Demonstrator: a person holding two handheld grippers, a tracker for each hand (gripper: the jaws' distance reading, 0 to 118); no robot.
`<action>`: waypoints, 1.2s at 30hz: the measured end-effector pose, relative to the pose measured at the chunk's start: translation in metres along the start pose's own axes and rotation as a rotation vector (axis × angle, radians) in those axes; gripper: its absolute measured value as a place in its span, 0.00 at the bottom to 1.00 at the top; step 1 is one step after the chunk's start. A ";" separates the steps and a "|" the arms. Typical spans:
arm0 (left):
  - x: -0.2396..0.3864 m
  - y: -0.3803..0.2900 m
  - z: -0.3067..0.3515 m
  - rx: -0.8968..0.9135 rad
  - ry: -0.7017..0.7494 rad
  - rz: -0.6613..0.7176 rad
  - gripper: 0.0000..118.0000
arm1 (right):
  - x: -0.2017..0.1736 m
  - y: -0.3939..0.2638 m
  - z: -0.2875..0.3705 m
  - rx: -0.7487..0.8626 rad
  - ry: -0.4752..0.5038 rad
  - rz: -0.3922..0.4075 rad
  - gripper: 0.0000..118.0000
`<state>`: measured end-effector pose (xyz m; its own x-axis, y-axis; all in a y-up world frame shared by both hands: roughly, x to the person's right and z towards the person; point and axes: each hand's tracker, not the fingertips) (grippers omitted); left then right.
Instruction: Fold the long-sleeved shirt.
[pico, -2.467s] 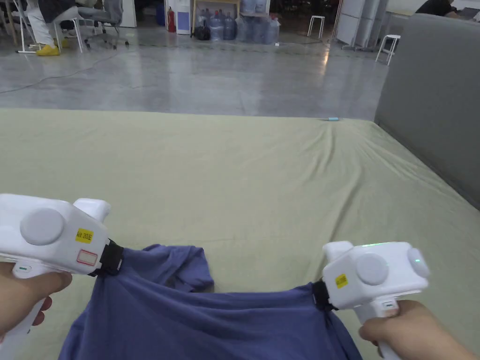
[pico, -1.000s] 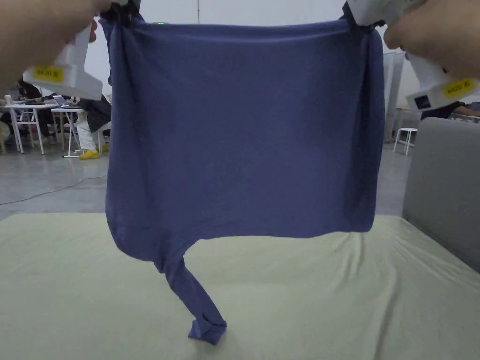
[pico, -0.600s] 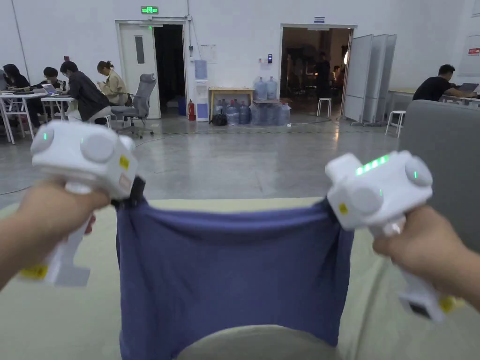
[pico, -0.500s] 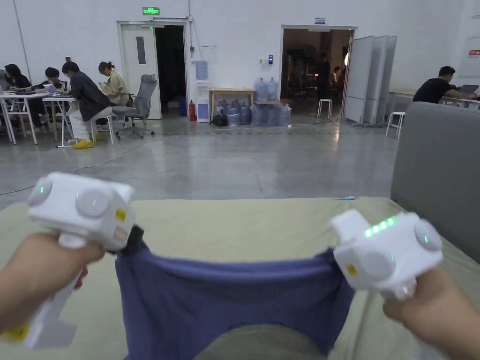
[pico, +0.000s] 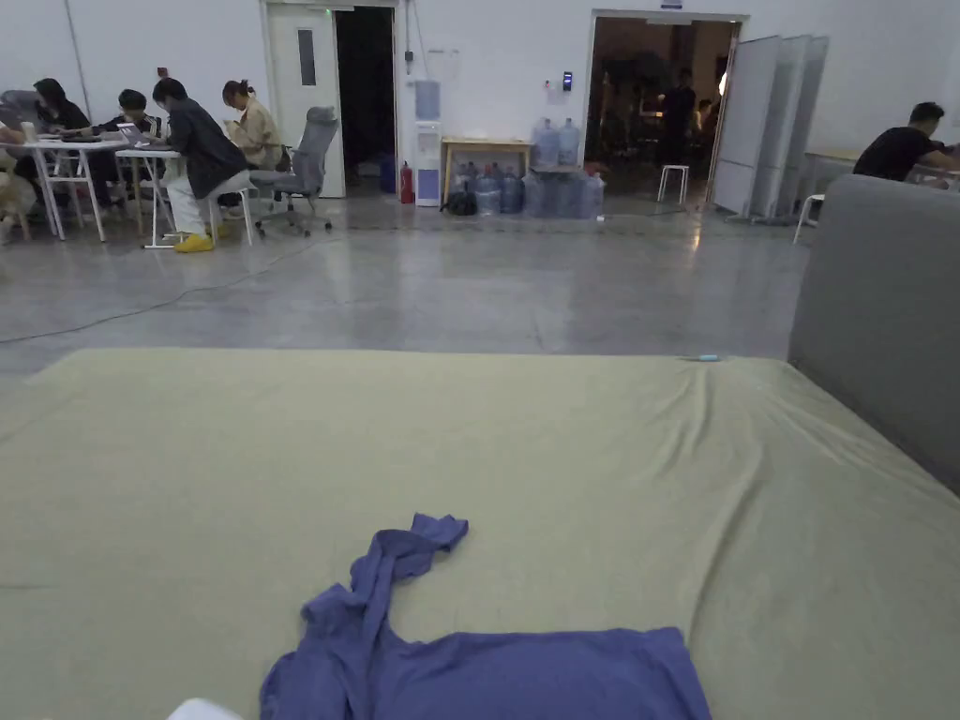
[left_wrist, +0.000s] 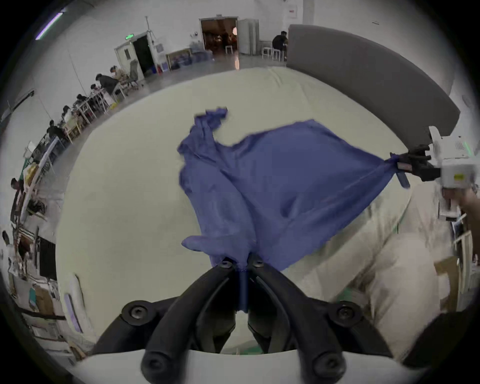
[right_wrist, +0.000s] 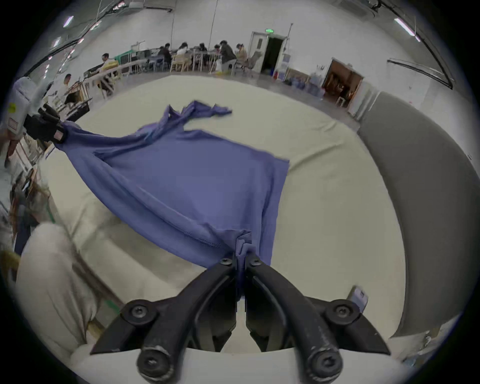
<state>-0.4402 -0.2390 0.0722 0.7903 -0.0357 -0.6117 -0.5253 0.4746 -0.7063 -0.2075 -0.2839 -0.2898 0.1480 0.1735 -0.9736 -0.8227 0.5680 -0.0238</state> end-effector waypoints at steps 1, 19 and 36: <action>0.005 -0.014 -0.004 -0.014 0.015 0.005 0.00 | -0.003 -0.012 -0.003 -0.030 0.014 -0.006 0.00; 0.008 -0.118 -0.092 -0.156 -0.027 0.151 0.00 | -0.032 -0.077 -0.065 -0.232 0.078 -0.117 0.08; 0.025 -0.094 -0.008 0.009 0.036 0.212 0.00 | -0.037 -0.018 0.048 0.060 0.108 -0.259 0.12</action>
<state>-0.3738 -0.2916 0.1199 0.6506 0.0345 -0.7587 -0.6757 0.4823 -0.5575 -0.1718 -0.2620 -0.2422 0.2868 -0.0682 -0.9556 -0.7306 0.6297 -0.2642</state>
